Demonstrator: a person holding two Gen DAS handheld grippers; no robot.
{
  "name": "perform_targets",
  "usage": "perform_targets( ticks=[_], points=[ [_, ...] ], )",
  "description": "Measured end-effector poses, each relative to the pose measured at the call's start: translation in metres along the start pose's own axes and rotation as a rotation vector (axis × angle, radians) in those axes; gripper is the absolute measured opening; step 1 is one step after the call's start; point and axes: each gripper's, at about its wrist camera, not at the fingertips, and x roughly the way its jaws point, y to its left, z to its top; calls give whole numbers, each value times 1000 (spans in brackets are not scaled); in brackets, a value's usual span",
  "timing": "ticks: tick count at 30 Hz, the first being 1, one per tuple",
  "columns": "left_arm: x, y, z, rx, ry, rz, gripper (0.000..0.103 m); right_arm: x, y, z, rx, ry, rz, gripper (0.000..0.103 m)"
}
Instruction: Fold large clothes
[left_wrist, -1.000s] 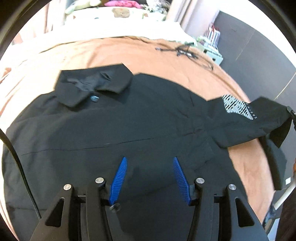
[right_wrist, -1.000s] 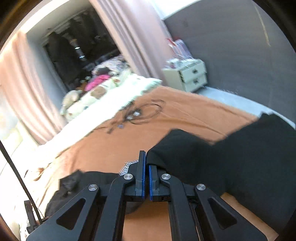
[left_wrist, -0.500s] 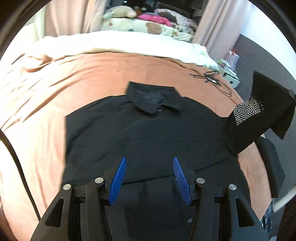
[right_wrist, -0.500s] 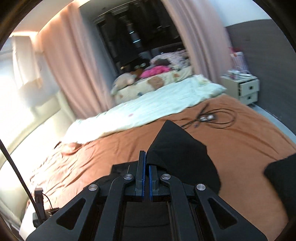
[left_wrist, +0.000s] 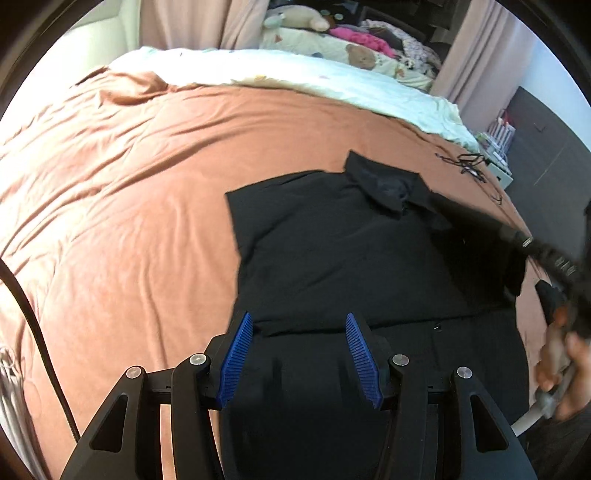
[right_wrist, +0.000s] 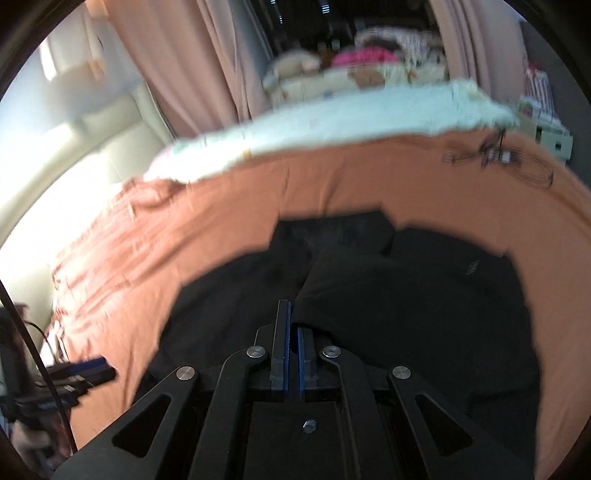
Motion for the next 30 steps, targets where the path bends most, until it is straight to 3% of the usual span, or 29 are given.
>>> perform_targets(
  ticks=[3, 5, 6, 7, 8, 12, 18, 21, 24, 30],
  points=[
    [3, 11, -4, -7, 20, 10, 59, 29, -10, 1, 44, 78, 58, 10],
    [3, 14, -5, -12, 25, -6, 78, 41, -18, 6, 73, 125, 104, 31],
    [3, 14, -5, -14, 23, -14, 83, 39, -20, 6, 94, 131, 129, 53],
    [1, 13, -4, -16, 19, -18, 91, 33, -24, 2, 123, 118, 151, 66],
    [-1, 10, -3, -19, 10, -20, 93, 29, -30, 3, 151, 106, 162, 68],
    [-7, -10, 4, -6, -5, -33, 93, -10, -63, -18, 353, 98, 171, 68],
    [-19, -67, 12, 88, -32, -39, 93, -85, -127, -41, 588, -75, 56, 68],
    [-18, -96, 17, 121, -27, -54, 93, -107, -154, -50, 619, -141, 2, 68],
    [-13, -129, 18, 186, -34, -51, 93, -107, -179, -57, 669, -136, 76, 68],
    [20, -192, 19, 302, 2, -62, 93, -104, -220, -67, 743, -147, 137, 51]
  ],
)
